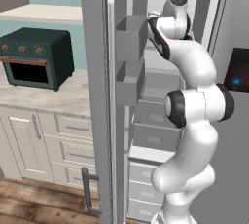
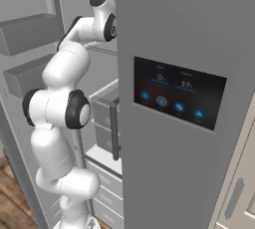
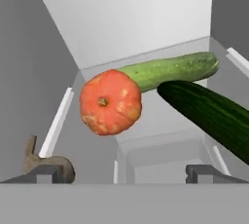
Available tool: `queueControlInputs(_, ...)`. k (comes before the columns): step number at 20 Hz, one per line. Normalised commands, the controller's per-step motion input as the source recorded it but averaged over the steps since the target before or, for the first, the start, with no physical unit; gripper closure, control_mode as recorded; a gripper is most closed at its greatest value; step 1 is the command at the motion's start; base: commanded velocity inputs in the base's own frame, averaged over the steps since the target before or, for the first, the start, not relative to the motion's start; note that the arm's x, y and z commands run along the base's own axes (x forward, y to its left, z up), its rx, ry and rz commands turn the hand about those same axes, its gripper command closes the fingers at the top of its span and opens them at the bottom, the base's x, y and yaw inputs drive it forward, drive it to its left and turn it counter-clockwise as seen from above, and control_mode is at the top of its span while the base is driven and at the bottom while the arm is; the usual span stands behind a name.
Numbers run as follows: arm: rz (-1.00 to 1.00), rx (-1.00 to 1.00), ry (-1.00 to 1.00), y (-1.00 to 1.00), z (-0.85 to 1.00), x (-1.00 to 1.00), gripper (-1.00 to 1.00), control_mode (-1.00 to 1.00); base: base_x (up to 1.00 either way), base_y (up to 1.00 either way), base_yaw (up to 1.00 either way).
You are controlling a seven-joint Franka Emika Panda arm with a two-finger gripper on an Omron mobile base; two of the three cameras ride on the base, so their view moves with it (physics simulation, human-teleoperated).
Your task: Take the squash and cucumber from the second highest rack and move them to the highest rack where the cucumber and garlic are located, to maximize freezer space. Close the freezer door after rearranging.
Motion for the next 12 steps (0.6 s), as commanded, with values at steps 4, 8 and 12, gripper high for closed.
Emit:
queueControlInputs(4,0.00,0.00,-0.05,0.16,0.04,-0.58,-1.00,-1.00,0.00,0.00,0.00)
queueControlInputs(8,0.00,0.00,0.00,0.15,0.10,-0.63,-1.00,-1.00,0.00,0.00,0.00)
queueControlInputs(12,0.00,0.00,0.00,0.06,0.20,-0.71,-1.00,-1.00,0.00,0.00,0.00)
